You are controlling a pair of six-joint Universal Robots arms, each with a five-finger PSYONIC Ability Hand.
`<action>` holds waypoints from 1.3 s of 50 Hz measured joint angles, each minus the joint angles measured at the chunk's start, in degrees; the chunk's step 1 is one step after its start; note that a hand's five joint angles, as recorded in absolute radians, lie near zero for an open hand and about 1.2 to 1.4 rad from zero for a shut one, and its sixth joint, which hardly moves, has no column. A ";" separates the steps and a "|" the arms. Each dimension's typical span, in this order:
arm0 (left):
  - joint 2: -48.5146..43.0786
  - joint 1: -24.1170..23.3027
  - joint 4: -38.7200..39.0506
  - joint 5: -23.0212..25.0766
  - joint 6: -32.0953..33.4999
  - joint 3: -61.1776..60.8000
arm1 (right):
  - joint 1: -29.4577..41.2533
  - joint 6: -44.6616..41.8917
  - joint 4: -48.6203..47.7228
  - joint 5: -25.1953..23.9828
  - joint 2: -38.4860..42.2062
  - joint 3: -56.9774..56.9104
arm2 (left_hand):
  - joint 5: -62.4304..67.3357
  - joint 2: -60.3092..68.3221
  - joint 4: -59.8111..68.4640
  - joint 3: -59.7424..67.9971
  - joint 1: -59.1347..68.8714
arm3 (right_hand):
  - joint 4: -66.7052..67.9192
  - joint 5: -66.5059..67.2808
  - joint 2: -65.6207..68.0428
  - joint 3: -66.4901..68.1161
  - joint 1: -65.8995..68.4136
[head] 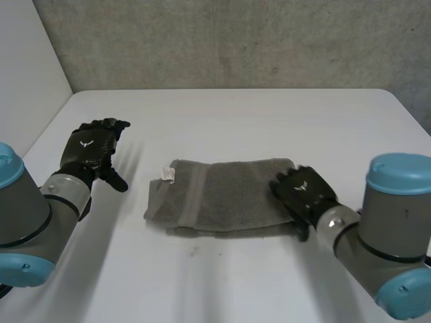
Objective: Fold the towel.
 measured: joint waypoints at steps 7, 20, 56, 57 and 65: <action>-0.11 -0.44 0.01 -0.05 0.00 -0.09 | -5.03 -4.28 -3.31 0.79 2.46 3.00 | 0.00 0.00 0.00 0.00 0.00 | 55.55 56.01 51.63 56.15 48.37; 0.07 -0.60 0.35 -0.06 -0.10 -0.43 | 7.73 -9.54 -6.09 4.77 4.81 -14.35 | 0.00 0.00 0.00 0.00 0.00 | 61.21 61.50 58.82 61.82 58.00; -1.13 -13.33 -1.65 -0.09 -8.45 8.16 | 10.57 21.65 5.03 2.48 0.91 -21.41 | 0.00 0.00 0.00 0.00 0.00 | -0.65 -0.91 -0.90 -0.95 -1.65; -2.28 -14.03 -2.43 -0.08 -9.69 8.94 | 10.03 22.40 5.07 2.03 1.79 -21.37 | 0.00 0.00 0.00 0.00 0.00 | -0.65 -0.91 -0.90 -0.95 -1.65; -10.64 -16.70 -10.10 -0.40 -13.23 11.30 | 9.14 23.31 5.33 0.65 10.45 -22.98 | 0.00 0.00 0.00 0.00 0.00 | -0.65 -0.91 -0.90 -0.95 -1.65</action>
